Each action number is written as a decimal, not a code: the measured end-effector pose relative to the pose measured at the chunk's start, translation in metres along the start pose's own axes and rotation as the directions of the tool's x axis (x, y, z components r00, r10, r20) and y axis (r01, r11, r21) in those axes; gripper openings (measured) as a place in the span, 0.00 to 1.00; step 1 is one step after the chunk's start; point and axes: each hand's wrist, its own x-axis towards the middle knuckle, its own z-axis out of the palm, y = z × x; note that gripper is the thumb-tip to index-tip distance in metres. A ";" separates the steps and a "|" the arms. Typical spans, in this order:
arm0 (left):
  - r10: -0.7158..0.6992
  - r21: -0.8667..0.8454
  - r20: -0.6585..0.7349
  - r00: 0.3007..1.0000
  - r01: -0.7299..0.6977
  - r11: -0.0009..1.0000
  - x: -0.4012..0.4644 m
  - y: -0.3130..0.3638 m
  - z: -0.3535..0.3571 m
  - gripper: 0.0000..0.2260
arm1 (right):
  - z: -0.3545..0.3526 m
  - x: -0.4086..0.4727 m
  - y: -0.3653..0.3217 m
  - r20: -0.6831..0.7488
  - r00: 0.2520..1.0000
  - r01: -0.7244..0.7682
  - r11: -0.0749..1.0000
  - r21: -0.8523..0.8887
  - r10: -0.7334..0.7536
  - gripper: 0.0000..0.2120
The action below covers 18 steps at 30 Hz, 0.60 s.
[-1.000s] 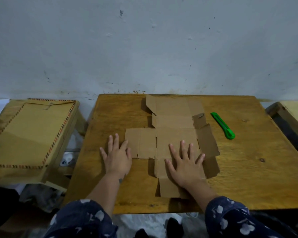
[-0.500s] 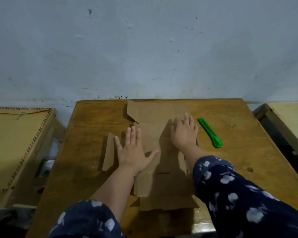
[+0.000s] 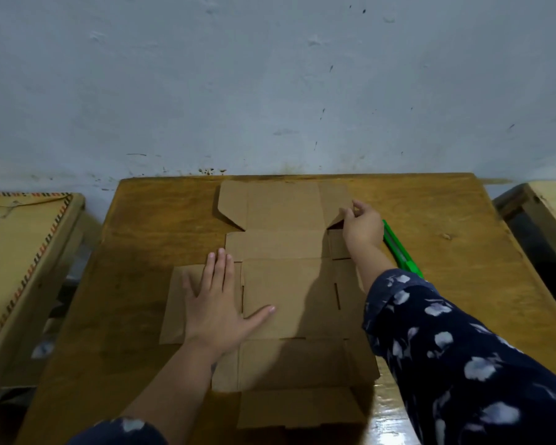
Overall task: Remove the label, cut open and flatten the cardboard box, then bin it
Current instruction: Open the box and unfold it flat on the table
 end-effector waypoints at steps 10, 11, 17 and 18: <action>-0.001 0.016 0.015 1.000 0.001 1.000 0.021 0.003 -0.009 0.55 | -0.025 -0.009 -0.029 -0.028 0.989 0.146 0.967 0.208 -0.143 0.24; -0.006 0.002 0.017 1.000 0.006 1.000 0.020 0.003 -0.010 0.55 | -0.028 -0.013 -0.028 -0.017 0.985 0.170 0.964 0.206 -0.170 0.24; -0.040 0.020 0.048 0.998 0.039 0.999 0.009 0.011 -0.018 0.52 | -0.047 -0.028 -0.021 -0.001 0.991 0.123 0.934 0.335 -0.130 0.24; -0.042 0.031 0.052 0.998 0.041 0.999 0.007 0.012 -0.020 0.51 | -0.050 -0.031 -0.018 0.007 0.992 0.117 0.932 0.342 -0.127 0.24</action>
